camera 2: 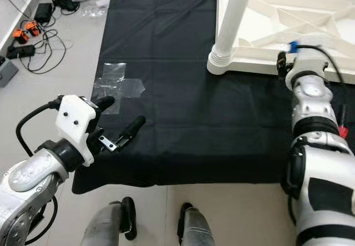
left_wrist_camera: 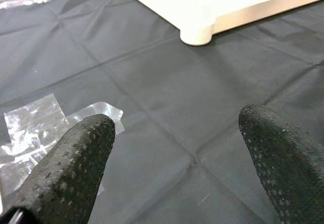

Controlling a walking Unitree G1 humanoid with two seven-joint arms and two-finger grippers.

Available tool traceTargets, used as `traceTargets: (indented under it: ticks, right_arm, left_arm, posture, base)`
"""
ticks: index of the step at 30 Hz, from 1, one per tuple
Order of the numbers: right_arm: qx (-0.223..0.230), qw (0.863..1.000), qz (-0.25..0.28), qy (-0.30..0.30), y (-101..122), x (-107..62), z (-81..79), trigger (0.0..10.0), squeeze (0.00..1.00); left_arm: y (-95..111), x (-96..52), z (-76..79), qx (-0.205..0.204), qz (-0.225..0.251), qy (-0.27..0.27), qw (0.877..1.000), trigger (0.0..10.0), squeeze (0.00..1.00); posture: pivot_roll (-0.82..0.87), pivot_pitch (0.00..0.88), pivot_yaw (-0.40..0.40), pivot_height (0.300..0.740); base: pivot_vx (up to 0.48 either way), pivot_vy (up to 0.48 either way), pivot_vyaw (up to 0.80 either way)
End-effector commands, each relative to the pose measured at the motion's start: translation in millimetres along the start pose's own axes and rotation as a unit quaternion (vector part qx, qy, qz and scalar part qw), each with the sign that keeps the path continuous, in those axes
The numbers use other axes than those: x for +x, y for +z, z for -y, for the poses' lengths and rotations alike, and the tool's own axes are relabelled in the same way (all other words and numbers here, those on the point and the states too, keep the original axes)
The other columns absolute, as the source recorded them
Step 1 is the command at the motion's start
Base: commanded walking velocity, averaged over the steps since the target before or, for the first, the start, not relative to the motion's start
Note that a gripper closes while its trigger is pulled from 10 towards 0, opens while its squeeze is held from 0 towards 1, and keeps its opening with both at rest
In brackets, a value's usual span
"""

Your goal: Building children table

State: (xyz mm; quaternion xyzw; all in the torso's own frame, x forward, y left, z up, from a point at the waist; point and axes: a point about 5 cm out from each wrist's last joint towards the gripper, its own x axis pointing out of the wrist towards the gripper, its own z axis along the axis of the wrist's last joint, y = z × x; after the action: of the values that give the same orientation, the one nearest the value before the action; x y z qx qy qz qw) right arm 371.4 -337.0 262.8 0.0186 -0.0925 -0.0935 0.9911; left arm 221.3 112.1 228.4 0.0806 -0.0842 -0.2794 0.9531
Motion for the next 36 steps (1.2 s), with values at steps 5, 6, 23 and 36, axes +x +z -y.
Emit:
traceTargets:
  ticks: [5, 6, 23, 36]
  right_arm:
    - [0.085, 0.995, 0.038, 0.027, 13, -6.0, 17.6, 10.0, 0.00]
    - [0.099, 0.994, 0.047, 0.019, 18, -7.6, 24.0, 10.0, 0.00]
    - [0.193, 0.926, 0.097, 0.310, 28, -6.7, -36.3, 10.0, 0.00]
    - [0.130, 0.974, 0.030, 0.183, -26, -18.4, -32.2, 10.0, 0.00]
  left_arm:
    - [-3, 0.6, -0.9, 0.010, -0.003, -0.002, 1.000, 10.0, 0.00]
    - [-4, 1.5, -1.4, 0.012, -0.002, -0.002, 1.000, 10.0, 0.00]
    - [-10, 3.4, 3.3, 0.005, -0.002, 0.005, 1.000, 10.0, 0.00]
    - [-17, 6.2, -18.1, 0.026, -0.008, 0.058, 0.998, 10.0, 0.00]
  posture:
    - [0.11, 0.174, -0.003, 0.740]
    - [0.12, 0.169, -0.001, 0.740]
    - [0.11, 0.144, -0.023, 0.740]
    - [0.09, 0.116, -0.024, 0.740]
  base:
    - [0.000, 0.000, 0.00]
    - [0.000, 0.000, 0.00]
    - [0.000, 0.000, 0.00]
    - [0.155, -0.248, 0.00]
